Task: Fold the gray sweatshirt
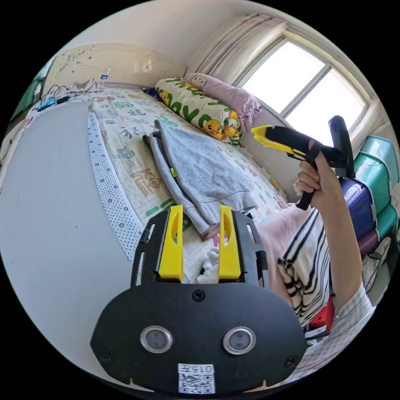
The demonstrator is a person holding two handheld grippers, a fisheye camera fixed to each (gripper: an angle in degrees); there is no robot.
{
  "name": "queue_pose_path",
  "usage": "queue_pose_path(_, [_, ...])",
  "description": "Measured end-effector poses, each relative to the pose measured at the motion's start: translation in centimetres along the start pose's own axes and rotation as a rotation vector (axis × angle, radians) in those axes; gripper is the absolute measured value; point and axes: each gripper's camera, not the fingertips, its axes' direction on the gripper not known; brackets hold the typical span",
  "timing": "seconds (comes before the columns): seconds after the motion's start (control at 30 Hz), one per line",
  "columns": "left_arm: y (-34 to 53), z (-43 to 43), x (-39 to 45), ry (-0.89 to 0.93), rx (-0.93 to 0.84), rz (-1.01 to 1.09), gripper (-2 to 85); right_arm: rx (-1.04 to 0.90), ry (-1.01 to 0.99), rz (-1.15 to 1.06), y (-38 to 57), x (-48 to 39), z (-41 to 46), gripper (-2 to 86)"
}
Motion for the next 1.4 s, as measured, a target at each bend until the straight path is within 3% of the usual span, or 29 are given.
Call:
queue_pose_path(0.07, [-1.9,1.1,-1.9,0.034,-0.025,-0.045,13.2,-0.054,-0.005,-0.057,0.6,-1.3,6.8,13.3])
queue_pose_path(0.17, [-4.2,3.4,-4.7,0.100,-0.106,-0.098,13.2,-0.375,-0.137,-0.114,1.3,-2.4,17.0,13.3])
queue_pose_path(0.3, [-5.5,6.2,-6.0,0.192,-0.240,-0.096,11.1,-0.373,-0.064,-0.212,2.5,-5.9,19.5,10.1])
queue_pose_path(0.47, [-6.4,2.9,-6.9,0.229,-0.194,-0.153,5.3,-0.363,0.058,-0.281,4.1,-10.9,20.5,1.4])
queue_pose_path(0.57, [-7.5,-0.4,-6.2,0.226,-0.165,-0.115,3.9,-0.202,0.018,-0.230,5.2,-12.4,17.5,0.1])
queue_pose_path(0.67, [-9.0,-5.7,-5.2,0.348,-0.014,-0.102,2.5,0.162,-0.232,-0.189,8.0,-11.8,10.3,-0.3])
queue_pose_path(0.73, [-9.8,-10.6,-5.2,0.425,0.133,-0.121,1.7,0.428,-0.269,-0.171,11.4,-11.2,5.0,-0.5])
queue_pose_path(0.83, [-10.3,-15.9,-5.3,0.460,0.238,-0.144,1.0,0.595,-0.419,-0.135,14.9,-11.0,2.0,-0.5])
queue_pose_path(0.93, [-10.4,-22.1,-3.5,0.411,0.293,-0.048,0.6,0.659,-0.607,-0.184,16.6,-13.9,0.5,-0.5])
queue_pose_path(1.03, [-9.1,-28.9,-2.3,0.376,0.351,0.018,0.4,0.722,-0.666,-0.361,18.1,-20.8,-2.7,-0.6])
queue_pose_path(1.2, [-2.7,-40.3,-3.6,0.354,0.476,-0.065,0.3,0.705,-1.015,-0.452,19.5,-30.9,-5.5,-0.5])
queue_pose_path(1.4, [9.4,-54.0,-2.2,0.231,0.556,-0.115,0.2,0.575,-1.028,-0.691,20.4,-47.6,-6.3,-0.6])
